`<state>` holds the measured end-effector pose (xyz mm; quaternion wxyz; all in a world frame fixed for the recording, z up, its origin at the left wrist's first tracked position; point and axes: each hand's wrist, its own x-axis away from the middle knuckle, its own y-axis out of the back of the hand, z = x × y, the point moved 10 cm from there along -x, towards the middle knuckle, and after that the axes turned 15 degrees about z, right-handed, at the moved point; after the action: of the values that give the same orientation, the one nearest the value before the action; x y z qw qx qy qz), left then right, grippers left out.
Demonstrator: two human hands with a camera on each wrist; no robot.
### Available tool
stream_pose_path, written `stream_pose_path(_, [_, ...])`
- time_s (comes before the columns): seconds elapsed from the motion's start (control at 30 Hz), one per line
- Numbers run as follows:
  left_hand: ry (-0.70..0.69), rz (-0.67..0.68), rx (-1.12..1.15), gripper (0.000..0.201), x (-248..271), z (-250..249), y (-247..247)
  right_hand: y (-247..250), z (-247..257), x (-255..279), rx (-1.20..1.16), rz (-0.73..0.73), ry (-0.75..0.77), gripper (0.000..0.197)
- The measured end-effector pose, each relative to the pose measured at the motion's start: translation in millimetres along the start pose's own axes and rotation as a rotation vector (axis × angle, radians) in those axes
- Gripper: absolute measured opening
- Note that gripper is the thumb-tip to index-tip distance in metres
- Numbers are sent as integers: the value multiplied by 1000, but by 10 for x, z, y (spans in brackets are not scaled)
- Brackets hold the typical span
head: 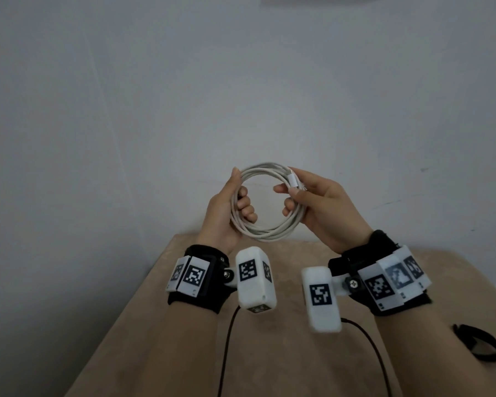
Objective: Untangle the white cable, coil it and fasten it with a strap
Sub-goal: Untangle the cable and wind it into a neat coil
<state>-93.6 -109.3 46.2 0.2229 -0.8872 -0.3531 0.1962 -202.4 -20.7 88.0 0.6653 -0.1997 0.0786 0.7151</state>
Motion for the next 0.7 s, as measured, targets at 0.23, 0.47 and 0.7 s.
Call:
stream_pose_path(0.23, [-40,116,-743,38,122,-390,-234,-93,-75,31,242,148,-132,33])
stream_pose_path(0.47, [103,267,-939,29,153,-208,-430,-272,-124,35,408,269,-171,27])
stream_pose_path(0.7, [78,251,-908,29,154,-196,-426,-254,-147,38,379,271,-184,30])
